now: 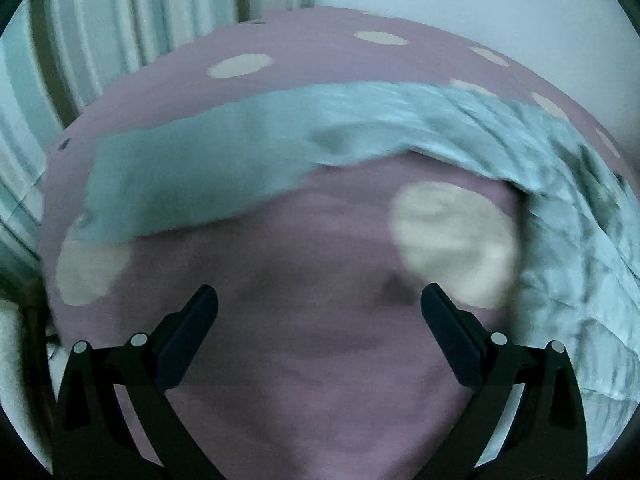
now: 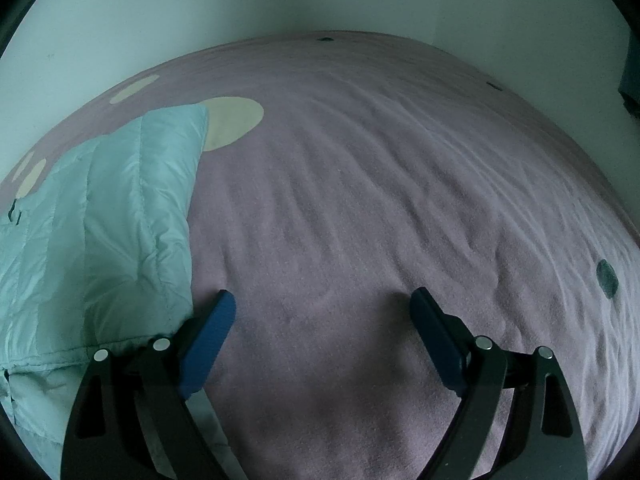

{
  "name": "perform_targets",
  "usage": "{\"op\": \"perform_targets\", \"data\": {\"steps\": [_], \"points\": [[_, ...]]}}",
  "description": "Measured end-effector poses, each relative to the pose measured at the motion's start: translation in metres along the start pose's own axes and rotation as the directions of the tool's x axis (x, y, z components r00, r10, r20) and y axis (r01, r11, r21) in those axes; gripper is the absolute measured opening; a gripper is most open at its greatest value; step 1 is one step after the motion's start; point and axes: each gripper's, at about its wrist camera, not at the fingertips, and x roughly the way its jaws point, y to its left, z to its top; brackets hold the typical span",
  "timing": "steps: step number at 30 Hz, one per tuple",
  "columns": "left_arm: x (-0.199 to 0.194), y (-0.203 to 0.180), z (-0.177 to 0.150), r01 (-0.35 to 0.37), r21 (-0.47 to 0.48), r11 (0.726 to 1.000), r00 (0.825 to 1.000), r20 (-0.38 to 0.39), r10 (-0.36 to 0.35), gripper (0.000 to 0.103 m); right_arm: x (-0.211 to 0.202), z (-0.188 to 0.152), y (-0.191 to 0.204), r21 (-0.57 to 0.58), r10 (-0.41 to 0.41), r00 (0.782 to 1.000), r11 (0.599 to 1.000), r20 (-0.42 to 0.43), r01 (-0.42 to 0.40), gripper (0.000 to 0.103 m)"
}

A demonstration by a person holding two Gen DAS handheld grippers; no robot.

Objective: Fold large clothes

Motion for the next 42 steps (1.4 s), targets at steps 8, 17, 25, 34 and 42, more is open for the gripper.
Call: {"op": "perform_targets", "data": {"steps": [8,17,25,34,42], "points": [[0.004,0.104,0.019,-0.074,-0.22,0.973,0.997,0.001,0.076,0.078,0.0,0.0,0.0,-0.001,-0.001,1.0,1.0,0.001,0.001,0.088],[0.014,0.18,0.034,0.053,-0.367,0.929,0.998,0.003,-0.055,0.078,-0.001,-0.001,-0.002,-0.002,-0.001,1.0,1.0,0.001,0.001,0.088],[0.033,0.186,0.046,0.088,-0.312,0.946,0.995,-0.025,-0.101,0.078,-0.001,-0.001,-0.002,-0.003,-0.001,1.0,1.0,0.001,0.001,0.089],[0.036,0.181,0.049,0.122,-0.334,0.935,0.991,-0.012,-0.134,0.037,-0.001,-0.001,-0.002,-0.002,-0.001,1.0,1.0,0.001,0.001,0.089],[0.015,0.162,0.06,0.163,-0.293,0.942,0.987,0.039,-0.158,0.004,-0.001,-0.001,-0.002,-0.002,-0.001,1.0,1.0,0.002,0.001,0.089]]}}
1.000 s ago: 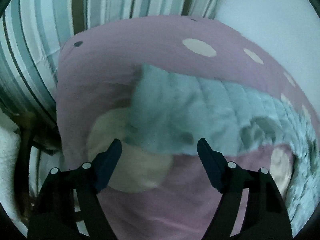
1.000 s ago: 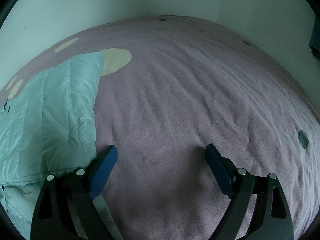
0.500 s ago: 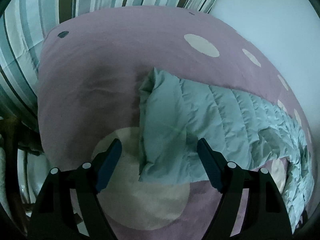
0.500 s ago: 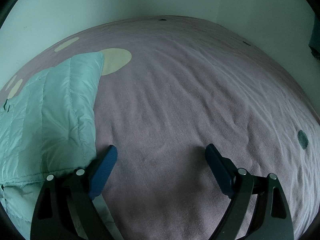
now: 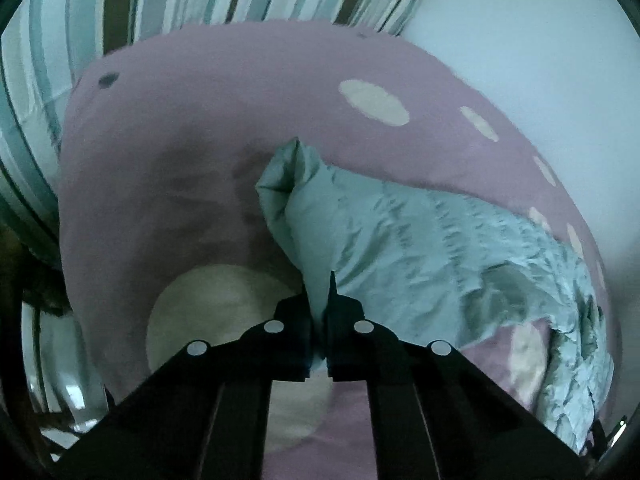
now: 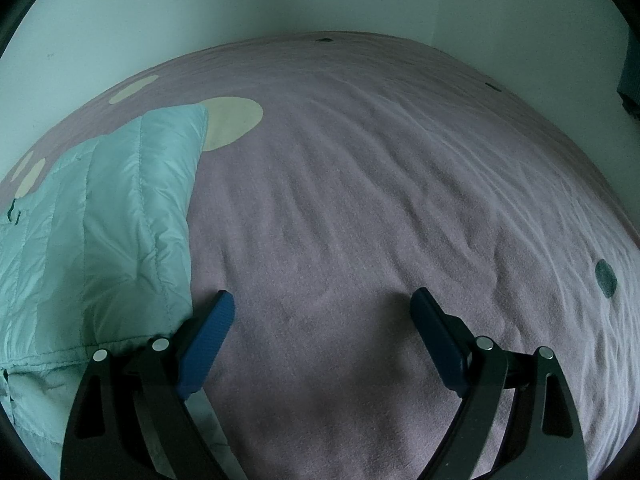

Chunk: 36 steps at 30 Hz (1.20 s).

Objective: Fold large clothes

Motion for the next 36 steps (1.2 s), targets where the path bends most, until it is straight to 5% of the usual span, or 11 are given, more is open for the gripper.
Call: {"op": "perform_targets", "data": {"steps": [5,11,18,27,36], "points": [[-0.03,-0.057,0.004,0.081,0.094,0.992,0.995,0.057,-0.087,0.004,0.0,0.0,0.0,0.0,0.0,1.0,1.0,0.0,0.0,0.089],[-0.048,-0.167,-0.01,0.217,0.263,0.94,0.97,0.047,-0.237,0.003,-0.001,-0.002,-0.001,0.002,0.0,1.0,1.0,0.0,0.0,0.089],[-0.043,-0.305,-0.057,0.35,0.433,0.831,0.932,-0.069,-0.356,0.003,-0.001,-0.001,-0.001,0.003,0.001,1.0,1.0,0.001,-0.001,0.089],[-0.041,-0.456,-0.144,0.485,0.588,0.648,0.869,-0.243,-0.431,0.003,-0.001,-0.001,0.0,0.005,0.002,1.0,1.0,0.001,-0.002,0.089],[-0.009,-0.536,-0.21,0.536,0.625,0.568,0.843,-0.373,-0.387,0.003,-0.001,0.0,0.001,0.006,0.002,1.0,1.0,0.002,-0.002,0.089]]}}
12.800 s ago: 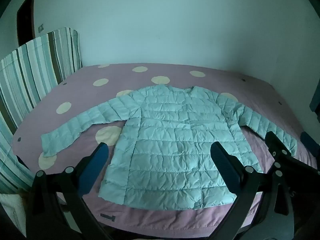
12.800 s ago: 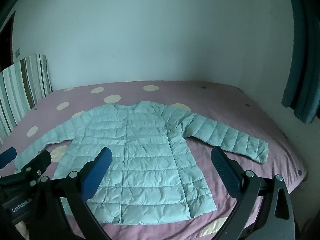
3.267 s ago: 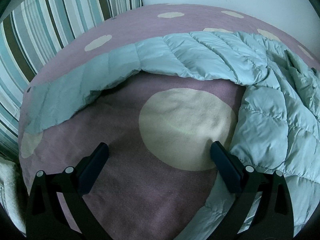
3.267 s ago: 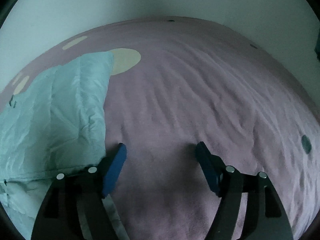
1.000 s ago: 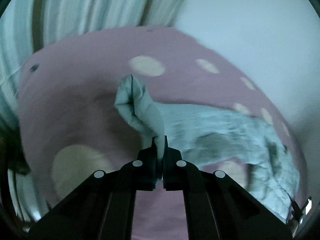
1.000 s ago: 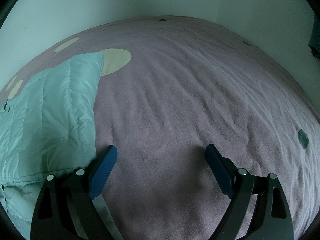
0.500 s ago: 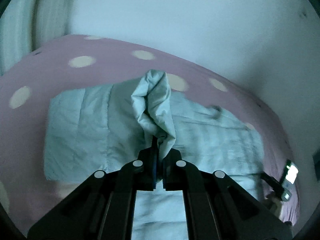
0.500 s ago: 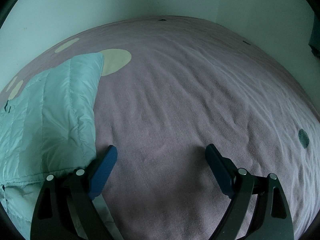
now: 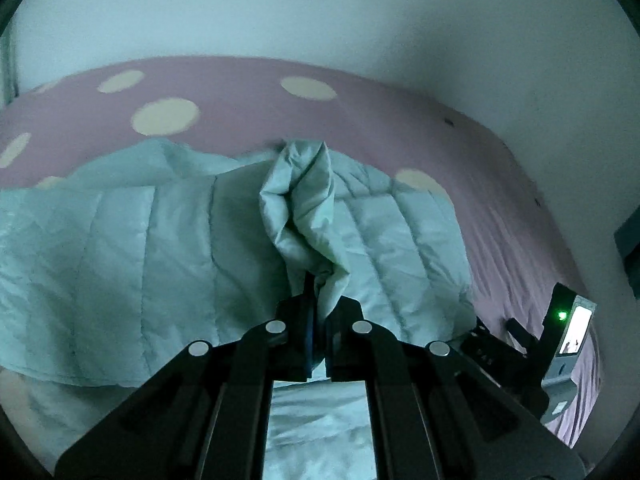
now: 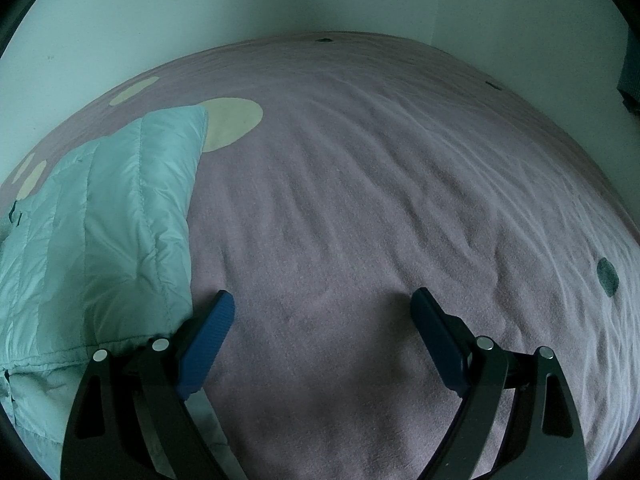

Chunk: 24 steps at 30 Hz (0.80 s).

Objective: Fold large clothes

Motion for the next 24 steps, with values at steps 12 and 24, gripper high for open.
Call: {"op": "perform_targets", "data": {"steps": [12,24], "points": [[0.064,-0.054,-0.013,-0.017,0.117,0.993,0.996,-0.086,0.028,0.005,0.0,0.0,-0.001,0.002,0.001,1.0,1.0,-0.001,-0.001,0.089],[-0.02,-0.04,-0.036,0.022,0.096,0.995,1.0,-0.002,-0.022,0.06,-0.005,0.004,-0.005,0.011,0.015,1.0,1.0,-0.005,-0.015,0.089]]}}
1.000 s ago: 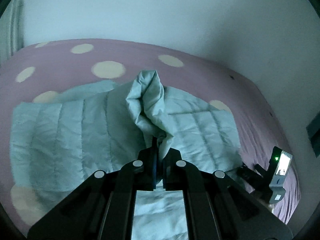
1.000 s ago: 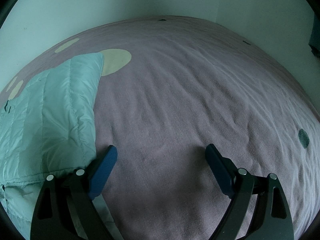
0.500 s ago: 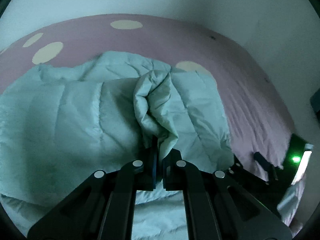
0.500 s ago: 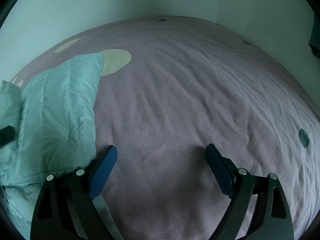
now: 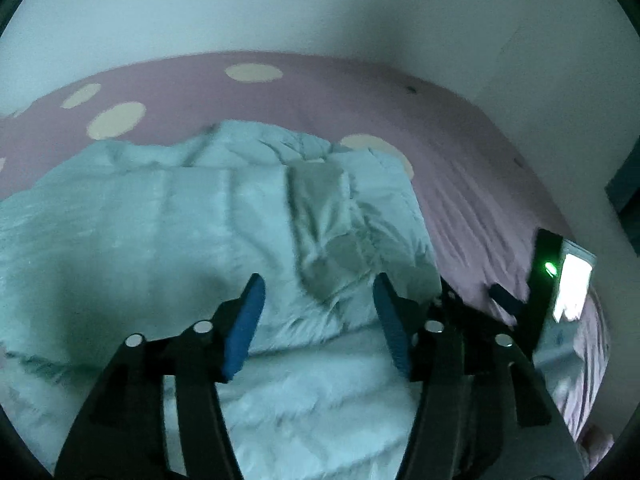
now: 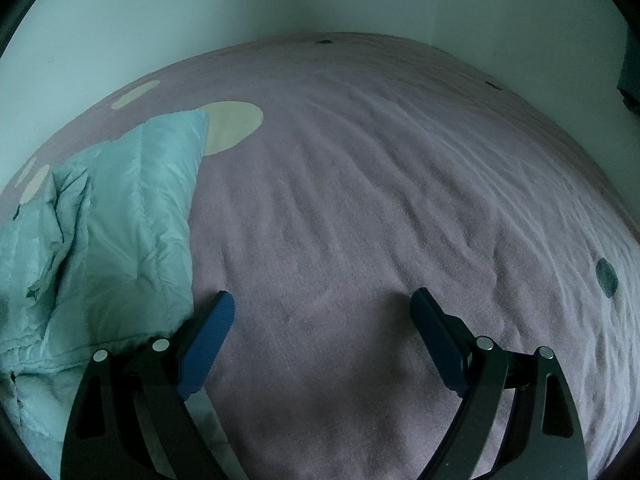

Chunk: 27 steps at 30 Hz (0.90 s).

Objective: Fold large clothes

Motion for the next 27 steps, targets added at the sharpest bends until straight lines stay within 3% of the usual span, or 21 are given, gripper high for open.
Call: {"op": "perform_targets", "data": {"steps": [2,5,8,11,14,16,20,21,23,25,27], "points": [[-0.024,0.017,-0.007,-0.025,-0.001,1.0,0.999,0.032,0.025,0.061,-0.006,0.003,-0.002,-0.009,-0.01,1.0,1.0,0.001,0.01,0.088],[-0.055,0.06,-0.018,-0.141,-0.031,0.99,0.986,0.085,0.143,0.062,-0.032,0.009,-0.007,-0.012,-0.033,0.998,0.999,0.057,0.033,0.089],[-0.075,0.118,-0.03,-0.278,-0.111,0.954,0.952,0.099,0.289,0.064,-0.066,0.013,-0.002,-0.001,0.017,0.993,1.0,0.115,-0.017,0.088],[-0.084,0.168,-0.04,-0.375,-0.197,0.906,0.916,0.07,0.395,0.064,-0.086,0.017,0.024,-0.043,0.129,0.984,0.991,0.121,-0.125,0.083],[-0.089,0.204,-0.047,-0.383,-0.285,0.879,0.911,0.041,0.411,0.064,-0.087,0.019,0.061,-0.111,0.202,0.975,0.975,0.089,-0.191,0.072],[-0.088,0.226,-0.049,-0.403,-0.312,0.86,0.903,0.02,0.43,0.064,-0.076,0.022,0.084,-0.134,0.234,0.971,0.965,0.052,-0.226,0.071],[-0.082,0.244,-0.052,-0.42,-0.316,0.85,0.897,-0.005,0.441,0.064,-0.05,0.025,0.111,-0.152,0.233,0.972,0.961,-0.017,-0.232,0.071],[-0.08,0.246,-0.049,-0.419,-0.319,0.85,0.898,-0.009,0.439,0.065,-0.042,0.024,0.116,-0.155,0.224,0.974,0.962,-0.033,-0.227,0.067],[-0.077,0.249,-0.046,-0.409,-0.323,0.854,0.903,-0.008,0.429,0.065,-0.032,0.02,0.125,-0.165,0.226,0.971,0.958,-0.077,-0.236,0.03],[-0.075,0.247,-0.043,-0.404,-0.318,0.858,0.905,0.002,0.426,0.065,-0.029,0.021,0.126,-0.153,0.26,0.96,0.95,-0.103,-0.274,0.016],[-0.072,0.245,-0.038,-0.394,-0.308,0.866,0.908,0.017,0.419,0.066,-0.037,0.022,0.124,-0.159,0.266,0.961,0.948,-0.079,-0.276,0.01]]}}
